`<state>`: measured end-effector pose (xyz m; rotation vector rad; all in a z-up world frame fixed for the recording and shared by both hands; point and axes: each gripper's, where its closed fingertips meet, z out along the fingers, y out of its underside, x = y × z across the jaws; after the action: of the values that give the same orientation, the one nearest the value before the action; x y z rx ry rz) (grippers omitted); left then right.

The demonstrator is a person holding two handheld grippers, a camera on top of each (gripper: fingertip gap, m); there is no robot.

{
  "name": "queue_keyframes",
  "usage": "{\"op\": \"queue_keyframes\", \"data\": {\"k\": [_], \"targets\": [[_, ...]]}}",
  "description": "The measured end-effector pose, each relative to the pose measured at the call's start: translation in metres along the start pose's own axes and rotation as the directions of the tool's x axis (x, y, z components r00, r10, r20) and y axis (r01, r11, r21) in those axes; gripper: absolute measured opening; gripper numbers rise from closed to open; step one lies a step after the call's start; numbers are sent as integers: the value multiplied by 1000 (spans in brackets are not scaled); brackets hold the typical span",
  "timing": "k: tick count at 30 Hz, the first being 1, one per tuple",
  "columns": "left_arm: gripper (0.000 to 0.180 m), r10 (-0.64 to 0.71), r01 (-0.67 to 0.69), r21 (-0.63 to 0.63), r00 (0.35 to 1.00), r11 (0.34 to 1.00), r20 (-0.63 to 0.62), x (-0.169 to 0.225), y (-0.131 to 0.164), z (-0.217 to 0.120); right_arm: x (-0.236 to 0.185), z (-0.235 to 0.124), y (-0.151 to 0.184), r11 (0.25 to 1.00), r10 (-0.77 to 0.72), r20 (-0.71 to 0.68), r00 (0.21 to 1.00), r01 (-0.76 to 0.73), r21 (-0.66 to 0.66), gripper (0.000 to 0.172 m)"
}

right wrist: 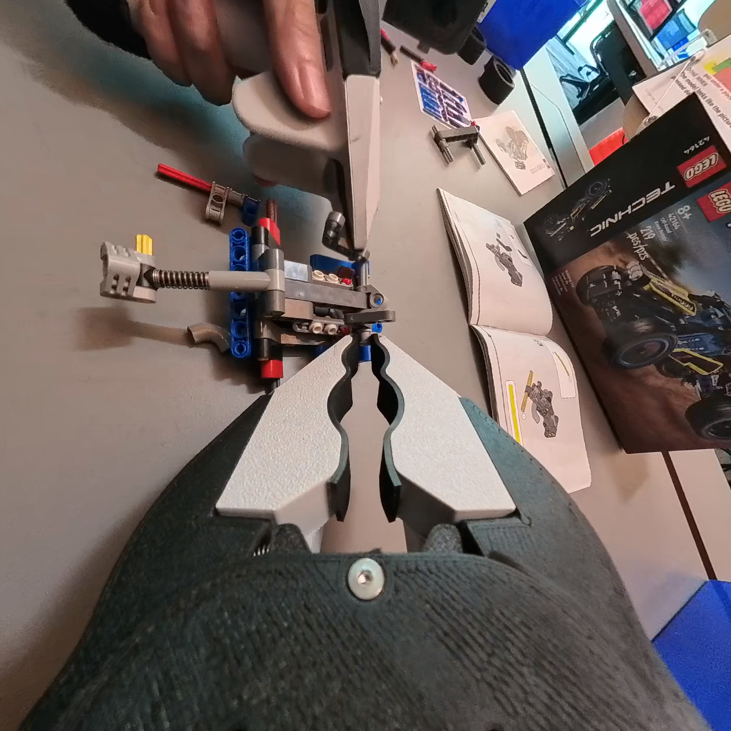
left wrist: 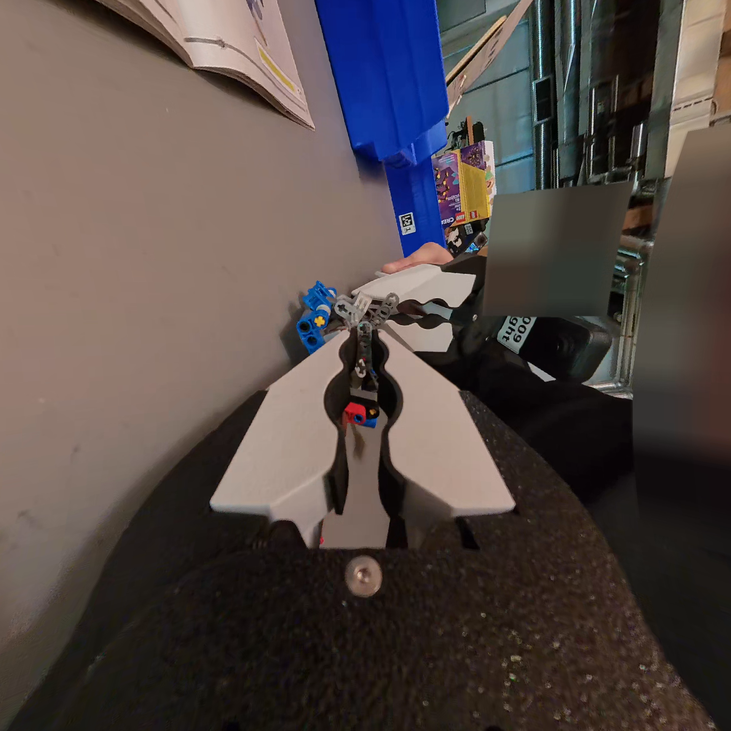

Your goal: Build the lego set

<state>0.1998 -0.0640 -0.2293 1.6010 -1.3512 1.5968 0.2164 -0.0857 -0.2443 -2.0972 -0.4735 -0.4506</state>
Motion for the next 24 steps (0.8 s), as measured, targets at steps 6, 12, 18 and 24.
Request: {"op": "queue_keyframes", "data": {"k": [6,12,18,24], "targets": [[3,-39,39,67,999,997,1,-5,-6,0,0,0,0,1000,0,-3,1000,0,-3,4],[3,-55,55,87,999,995,-4,-6,-3,0,-1,0,-1,1000,-5,-6,1000,5,-6,3],[3,-27,23,126,999,992,28,-6,-2,0,-1,1,-1,1000,-12,-24,1000,11,-24,4],[4,-39,30,185,998,982,45,-3,-2,-2,-1,1,-1,999,-19,-44,999,17,-49,4]]}}
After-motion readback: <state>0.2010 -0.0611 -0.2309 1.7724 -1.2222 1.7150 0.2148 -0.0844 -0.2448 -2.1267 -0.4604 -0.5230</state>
